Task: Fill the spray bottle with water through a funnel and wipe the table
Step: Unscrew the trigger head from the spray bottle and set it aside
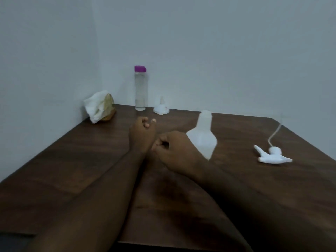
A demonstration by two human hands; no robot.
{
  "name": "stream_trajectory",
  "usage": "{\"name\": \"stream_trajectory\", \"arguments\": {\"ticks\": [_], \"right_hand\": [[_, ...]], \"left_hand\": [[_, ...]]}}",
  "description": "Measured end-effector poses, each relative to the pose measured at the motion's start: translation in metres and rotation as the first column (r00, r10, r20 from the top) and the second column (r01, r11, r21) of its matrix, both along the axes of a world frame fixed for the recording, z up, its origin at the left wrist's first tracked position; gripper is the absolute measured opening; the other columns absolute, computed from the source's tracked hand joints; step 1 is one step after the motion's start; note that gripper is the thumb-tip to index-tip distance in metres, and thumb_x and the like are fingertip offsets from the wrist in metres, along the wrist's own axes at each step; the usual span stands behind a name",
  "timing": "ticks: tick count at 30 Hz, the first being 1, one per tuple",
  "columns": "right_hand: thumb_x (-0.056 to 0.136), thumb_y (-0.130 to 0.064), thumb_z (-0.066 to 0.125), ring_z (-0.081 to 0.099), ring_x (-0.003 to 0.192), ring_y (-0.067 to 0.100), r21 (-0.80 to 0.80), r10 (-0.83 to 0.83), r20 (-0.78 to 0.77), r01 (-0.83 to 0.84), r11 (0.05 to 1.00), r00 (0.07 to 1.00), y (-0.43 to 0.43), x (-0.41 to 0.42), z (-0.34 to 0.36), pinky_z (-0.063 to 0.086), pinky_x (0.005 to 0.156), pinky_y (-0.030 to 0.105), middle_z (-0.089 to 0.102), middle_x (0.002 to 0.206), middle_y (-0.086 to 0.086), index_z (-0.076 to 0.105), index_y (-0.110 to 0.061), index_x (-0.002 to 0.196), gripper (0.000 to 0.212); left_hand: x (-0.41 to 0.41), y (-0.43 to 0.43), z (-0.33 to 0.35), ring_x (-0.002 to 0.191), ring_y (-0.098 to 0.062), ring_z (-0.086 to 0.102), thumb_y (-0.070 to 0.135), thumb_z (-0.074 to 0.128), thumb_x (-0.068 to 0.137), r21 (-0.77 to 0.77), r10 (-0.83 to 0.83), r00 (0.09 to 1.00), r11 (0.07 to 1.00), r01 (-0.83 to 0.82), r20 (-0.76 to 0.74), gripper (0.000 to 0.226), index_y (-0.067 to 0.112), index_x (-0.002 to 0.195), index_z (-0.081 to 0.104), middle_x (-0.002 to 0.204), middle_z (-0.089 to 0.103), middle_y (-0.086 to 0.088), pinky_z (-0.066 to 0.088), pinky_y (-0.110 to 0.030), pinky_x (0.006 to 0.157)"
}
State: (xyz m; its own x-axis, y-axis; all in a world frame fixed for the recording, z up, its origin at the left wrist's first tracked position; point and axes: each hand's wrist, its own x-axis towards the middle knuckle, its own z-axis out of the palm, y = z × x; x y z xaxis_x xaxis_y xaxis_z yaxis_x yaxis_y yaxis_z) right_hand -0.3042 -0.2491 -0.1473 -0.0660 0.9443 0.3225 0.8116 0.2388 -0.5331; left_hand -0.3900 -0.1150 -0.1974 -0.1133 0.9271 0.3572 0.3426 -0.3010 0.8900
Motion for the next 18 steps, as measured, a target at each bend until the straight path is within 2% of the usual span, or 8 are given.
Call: {"name": "stream_trajectory", "arguments": {"ticks": [2, 6, 10, 12, 14, 15, 16, 18], "right_hand": [[0.094, -0.021, 0.054, 0.059, 0.063, 0.008, 0.023, -0.053, -0.084, 0.055, 0.998, 0.995, 0.032, -0.015, -0.001, 0.044, 0.057, 0.022, 0.065, 0.067, -0.001, 0.068, -0.011, 0.073, 0.028], [0.088, -0.021, 0.058, 0.062, 0.075, 0.017, -0.076, -0.145, -0.259, 0.129, 0.989, 0.955, 0.099, -0.023, -0.001, 0.050, 0.070, 0.034, 0.068, 0.077, 0.003, 0.070, -0.008, 0.079, 0.020], [0.086, -0.021, 0.060, 0.048, 0.070, 0.013, -0.162, -0.235, -0.318, 0.192, 0.968, 0.918, 0.170, -0.023, -0.014, 0.035, 0.055, 0.024, 0.049, 0.069, -0.002, 0.046, -0.018, 0.068, 0.024], [0.086, -0.023, 0.062, 0.042, 0.066, 0.012, -0.169, -0.262, -0.347, 0.215, 0.962, 0.900, 0.203, -0.026, -0.021, 0.031, 0.053, 0.022, 0.041, 0.067, -0.004, 0.038, -0.020, 0.067, 0.031], [0.086, -0.024, 0.063, 0.043, 0.067, 0.014, -0.165, -0.302, -0.328, 0.261, 0.951, 0.895, 0.229, -0.028, -0.024, 0.030, 0.053, 0.023, 0.041, 0.069, -0.003, 0.043, -0.015, 0.073, 0.026], [0.086, -0.025, 0.064, 0.048, 0.075, 0.017, -0.159, -0.333, -0.308, 0.297, 0.941, 0.891, 0.243, -0.026, -0.025, 0.034, 0.058, 0.024, 0.047, 0.075, -0.001, 0.048, -0.012, 0.084, 0.021], [0.085, -0.027, 0.065, 0.053, 0.088, 0.020, -0.160, -0.370, -0.294, 0.336, 0.928, 0.881, 0.256, -0.022, -0.026, 0.040, 0.068, 0.025, 0.055, 0.089, 0.003, 0.051, -0.008, 0.099, 0.027], [0.083, -0.029, 0.066, 0.052, 0.117, 0.027, -0.175, -0.468, -0.269, 0.436, 0.883, 0.842, 0.280, -0.012, -0.028, 0.044, 0.095, 0.033, 0.055, 0.124, 0.011, 0.045, -0.002, 0.124, 0.054]], "left_hand": [[-0.015, 0.010, -0.001, 0.091, -0.020, 0.062, 0.039, 0.062, 0.089, -0.099, -0.028, 0.999, 0.995, 0.032, 0.042, 0.037, 0.014, 0.115, 0.055, 0.094, 0.062, -0.001, 0.052, -0.041, 0.086], [-0.034, 0.036, -0.004, 0.086, -0.025, 0.063, 0.019, 0.066, 0.083, -0.166, -0.091, 0.996, 0.982, 0.093, 0.019, 0.036, 0.008, 0.115, 0.053, 0.094, 0.066, -0.010, 0.054, -0.045, 0.083], [-0.041, 0.062, -0.004, 0.081, -0.030, 0.066, 0.039, 0.060, 0.070, -0.157, -0.117, 0.992, 0.980, 0.123, 0.048, 0.041, 0.017, 0.104, 0.050, 0.084, 0.066, -0.009, 0.055, -0.052, 0.079], [-0.044, 0.078, -0.004, 0.082, -0.028, 0.065, 0.037, 0.058, 0.073, -0.168, -0.131, 0.990, 0.976, 0.136, 0.042, 0.037, 0.018, 0.103, 0.049, 0.085, 0.065, -0.008, 0.055, -0.050, 0.082], [-0.044, 0.094, -0.005, 0.083, -0.024, 0.062, 0.023, 0.060, 0.086, -0.193, -0.136, 0.990, 0.971, 0.140, 0.037, 0.027, 0.013, 0.108, 0.049, 0.083, 0.061, -0.004, 0.053, -0.040, 0.079], [-0.044, 0.104, -0.007, 0.082, -0.021, 0.061, 0.020, 0.060, 0.088, -0.187, -0.115, 0.993, 0.975, 0.117, 0.019, 0.026, 0.012, 0.110, 0.049, 0.082, 0.060, -0.001, 0.051, -0.035, 0.073], [-0.043, 0.113, -0.010, 0.079, -0.018, 0.060, 0.021, 0.060, 0.087, -0.168, -0.091, 0.996, 0.982, 0.088, -0.010, 0.028, 0.013, 0.112, 0.050, 0.081, 0.059, 0.000, 0.048, -0.031, 0.066], [-0.039, 0.126, -0.012, 0.080, -0.016, 0.060, 0.027, 0.067, 0.085, -0.144, -0.094, 0.994, 0.986, 0.086, -0.054, 0.035, 0.016, 0.114, 0.050, 0.086, 0.061, 0.000, 0.042, -0.024, 0.061]]}}
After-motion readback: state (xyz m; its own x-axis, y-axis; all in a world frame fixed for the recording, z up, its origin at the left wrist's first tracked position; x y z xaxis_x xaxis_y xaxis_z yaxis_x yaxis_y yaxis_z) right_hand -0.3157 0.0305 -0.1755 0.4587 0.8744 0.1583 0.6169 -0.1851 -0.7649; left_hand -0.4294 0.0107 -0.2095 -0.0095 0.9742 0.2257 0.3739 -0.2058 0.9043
